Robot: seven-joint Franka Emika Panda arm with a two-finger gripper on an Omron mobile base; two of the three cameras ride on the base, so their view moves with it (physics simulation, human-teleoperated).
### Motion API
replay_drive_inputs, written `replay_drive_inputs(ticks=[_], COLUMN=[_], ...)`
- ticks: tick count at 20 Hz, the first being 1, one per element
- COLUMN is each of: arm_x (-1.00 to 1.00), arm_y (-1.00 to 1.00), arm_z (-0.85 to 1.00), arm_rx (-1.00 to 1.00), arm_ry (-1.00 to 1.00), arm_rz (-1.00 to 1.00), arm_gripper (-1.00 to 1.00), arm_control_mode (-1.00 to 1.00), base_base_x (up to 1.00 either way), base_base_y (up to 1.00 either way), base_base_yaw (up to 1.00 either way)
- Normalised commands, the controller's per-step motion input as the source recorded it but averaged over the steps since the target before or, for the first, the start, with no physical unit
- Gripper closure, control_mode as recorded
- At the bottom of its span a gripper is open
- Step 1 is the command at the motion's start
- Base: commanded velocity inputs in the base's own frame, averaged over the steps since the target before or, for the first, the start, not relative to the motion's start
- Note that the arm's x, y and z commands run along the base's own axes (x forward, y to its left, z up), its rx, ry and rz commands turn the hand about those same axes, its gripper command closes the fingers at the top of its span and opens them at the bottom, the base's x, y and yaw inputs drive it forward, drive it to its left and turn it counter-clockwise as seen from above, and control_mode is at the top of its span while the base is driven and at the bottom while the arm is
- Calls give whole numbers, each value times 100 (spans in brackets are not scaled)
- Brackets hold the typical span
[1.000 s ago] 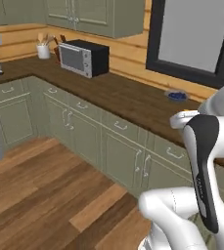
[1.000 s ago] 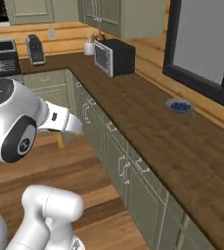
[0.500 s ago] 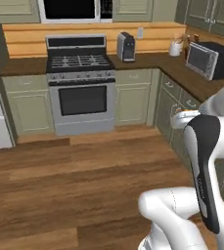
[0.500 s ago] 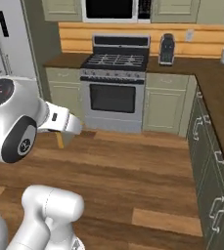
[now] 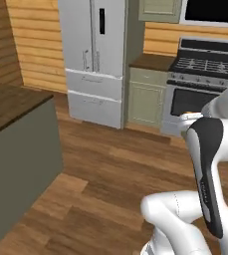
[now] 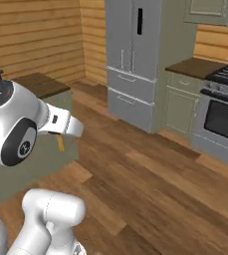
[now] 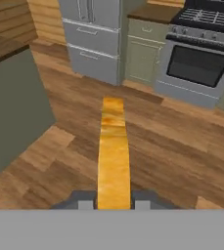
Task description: Start the toaster. Once the lever pops up, take the bread to the plate on the dining counter.
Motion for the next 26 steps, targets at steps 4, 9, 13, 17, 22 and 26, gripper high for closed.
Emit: replay_drive_inputs(ticks=[4, 9, 13, 17, 22, 26], arm_x=[0, 0, 0, 0, 0, 0], arm_y=[0, 0, 0, 0, 0, 0], arm_z=[0, 0, 0, 0, 0, 0], arm_rx=[0, 0, 0, 0, 0, 0], arm_ry=[0, 0, 0, 0, 0, 0], arm_rz=[0, 0, 0, 0, 0, 0], arm_gripper=[100, 100, 100, 100, 100, 100], arm_control_mode=[100, 100, 100, 100, 100, 100], base_base_x=[0, 0, 0, 2, 25, 48], base_base_y=[19, 17, 12, 1, 31, 49], base_base_yaw=[91, 90, 81, 61, 41, 24])
